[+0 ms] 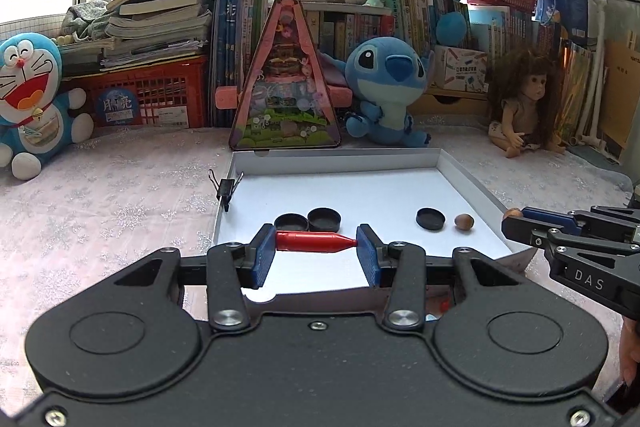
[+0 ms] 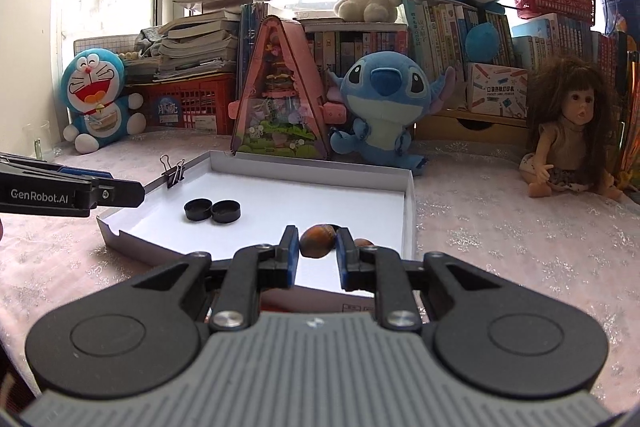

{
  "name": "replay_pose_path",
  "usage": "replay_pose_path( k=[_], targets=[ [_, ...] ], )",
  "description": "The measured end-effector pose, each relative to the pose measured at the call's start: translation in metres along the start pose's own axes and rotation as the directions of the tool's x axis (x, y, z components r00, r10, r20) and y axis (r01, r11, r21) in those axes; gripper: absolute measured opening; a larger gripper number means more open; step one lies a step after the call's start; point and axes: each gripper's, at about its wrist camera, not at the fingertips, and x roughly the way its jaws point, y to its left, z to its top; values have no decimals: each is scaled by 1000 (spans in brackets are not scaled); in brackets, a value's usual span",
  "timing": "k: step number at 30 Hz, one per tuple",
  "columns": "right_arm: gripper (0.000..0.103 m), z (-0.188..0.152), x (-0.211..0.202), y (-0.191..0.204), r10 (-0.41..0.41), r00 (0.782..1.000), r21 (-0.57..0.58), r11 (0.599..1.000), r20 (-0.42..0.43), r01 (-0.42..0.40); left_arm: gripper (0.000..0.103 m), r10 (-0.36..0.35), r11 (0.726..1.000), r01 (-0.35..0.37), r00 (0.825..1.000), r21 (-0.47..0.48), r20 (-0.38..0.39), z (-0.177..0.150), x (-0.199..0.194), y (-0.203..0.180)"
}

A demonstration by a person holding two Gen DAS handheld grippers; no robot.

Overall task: Organize rigid objects
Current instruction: 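Carry the red marker and walnut over the white tray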

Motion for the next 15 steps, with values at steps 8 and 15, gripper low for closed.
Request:
replay_pose_path(
  k=[8,15],
  targets=[
    [24,10,22,-20,-24,999,55,998,-46,26,42,28,1000,-28,999,-13,-35,14,34,14],
    [24,15,38,-42,-25,995,157,987,-95,39,42,54,997,-59,994,-52,-95,11,60,33]
  ],
)
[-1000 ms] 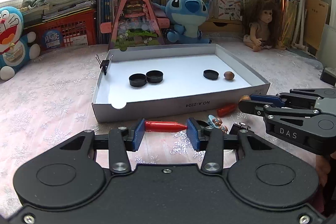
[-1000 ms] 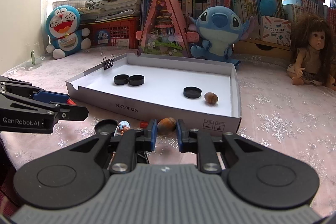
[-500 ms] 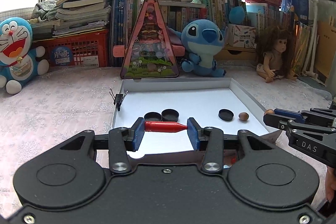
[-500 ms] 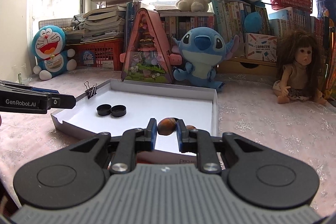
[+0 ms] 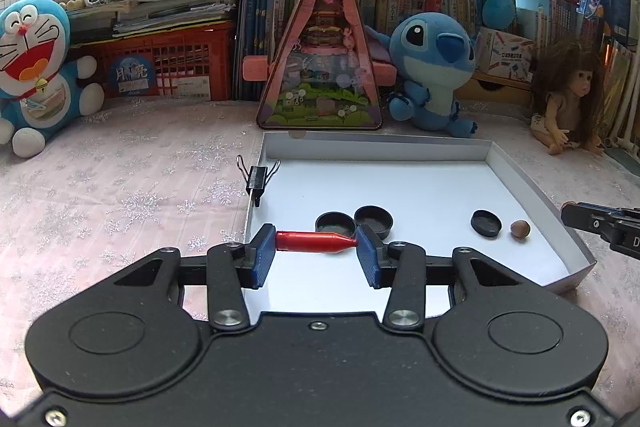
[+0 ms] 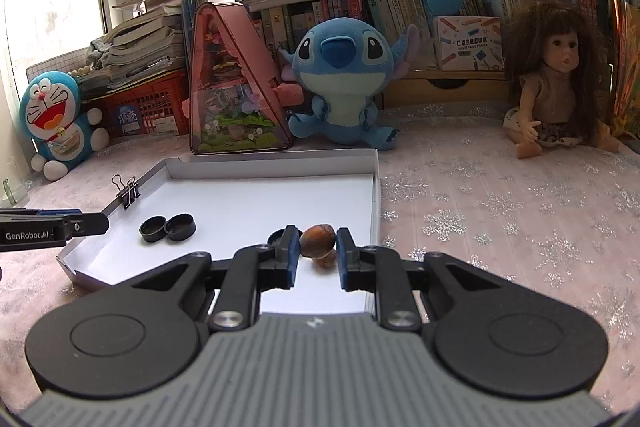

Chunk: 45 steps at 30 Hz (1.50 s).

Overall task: Organize rigid objects
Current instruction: 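Carry the red marker and walnut over the white tray, then lower the marker and walnut into the tray and open both grippers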

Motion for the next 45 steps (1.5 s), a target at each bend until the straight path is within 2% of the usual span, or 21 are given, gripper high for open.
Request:
replay_pose_path(
  k=[5,11,17,22,45],
  targets=[
    [24,2,7,-6,3,1000,39,999,-18,-2,42,8,1000,-8,1000,4,-16,-2,10,0],
    [24,-2,12,6,3,999,-19,1000,-47,-4,42,5,1000,-4,999,20,-35,-3,21,-5],
    [24,2,31,12,10,988,-49,999,-155,-18,42,5,999,-3,998,43,-59,-3,32,-10],
    [24,6,43,14,21,980,-56,998,-197,-32,42,3,999,0,997,48,-73,-3,40,-12],
    [24,8,71,10,9,979,-25,1000,-205,-14,42,20,1000,-18,996,24,-87,1,64,-12]
  ],
)
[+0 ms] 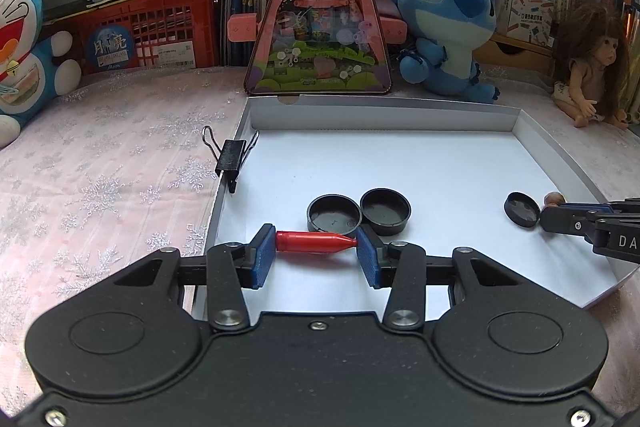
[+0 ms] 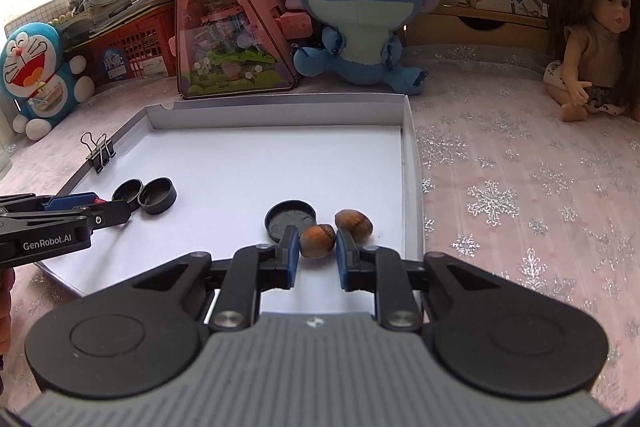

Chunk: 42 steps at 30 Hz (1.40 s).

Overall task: Organize rigid objects
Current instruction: 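Lower the marker and walnut into the tray and open both grippers, then withdraw both open grippers from the tray toward the table items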

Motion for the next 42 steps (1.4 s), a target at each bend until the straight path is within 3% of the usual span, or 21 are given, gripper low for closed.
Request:
replay_pose_path(
  k=[9,16,18,24,30,42],
  targets=[
    [24,0,1,3,-14,1000,-15,1000,12,14,42,11,1000,-11,1000,13,13,-1,3,-3],
    [32,-3,-1,5,-18,1000,-26,999,20,18,43,1,1000,-1,1000,-5,14,-2,-1,-1],
    [44,-4,-2,6,-20,1000,-30,999,23,21,47,0,1000,0,1000,-6,18,-3,-4,0],
    [54,-6,-10,7,-24,999,-38,999,41,25,57,-11,1000,12,999,-13,34,-6,-16,2],
    [60,-11,-28,11,-1,997,-47,999,76,5,70,-34,999,33,996,14,84,-11,-41,-2],
    [68,-29,-66,31,55,989,-102,994,137,-42,74,-96,994,89,988,58,123,-27,-80,-14]
  ],
)
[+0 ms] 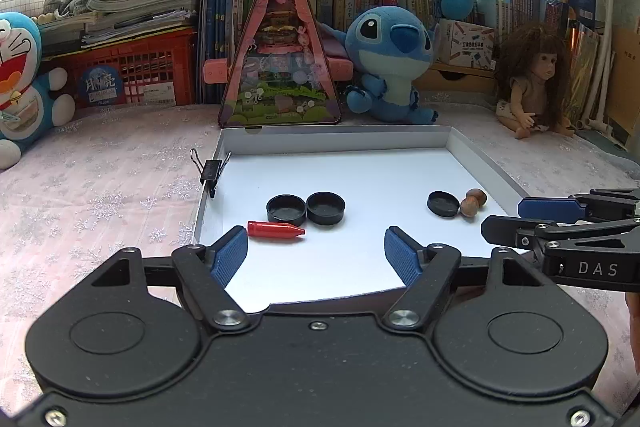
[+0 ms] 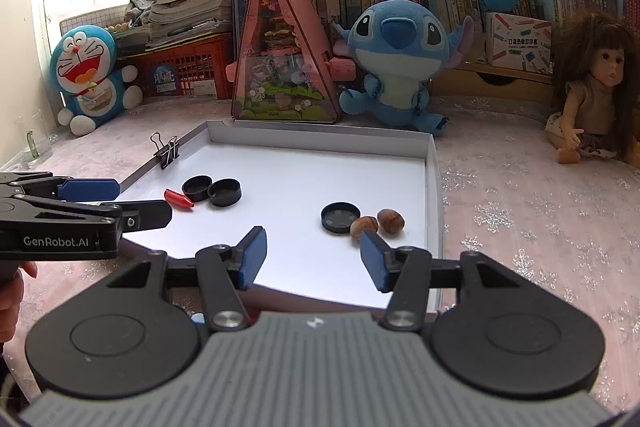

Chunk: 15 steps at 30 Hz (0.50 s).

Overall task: Organize rigid objects
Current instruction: 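Withdraw both open grippers from the tray toward the table items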

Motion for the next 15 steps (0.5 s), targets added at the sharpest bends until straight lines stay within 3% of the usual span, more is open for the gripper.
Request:
replay_pose_path(
  k=[4,15],
  targets=[
    [69,-5,-10,3,23,1000,9,1000,1,-23,76,17,999,-18,1000,52,10,-7,-8,-7],
    [74,-27,-23,13,26,1000,-40,999,-4,-26,76,-23,998,25,999,63,-27,-26,-21,-11]
  ],
)
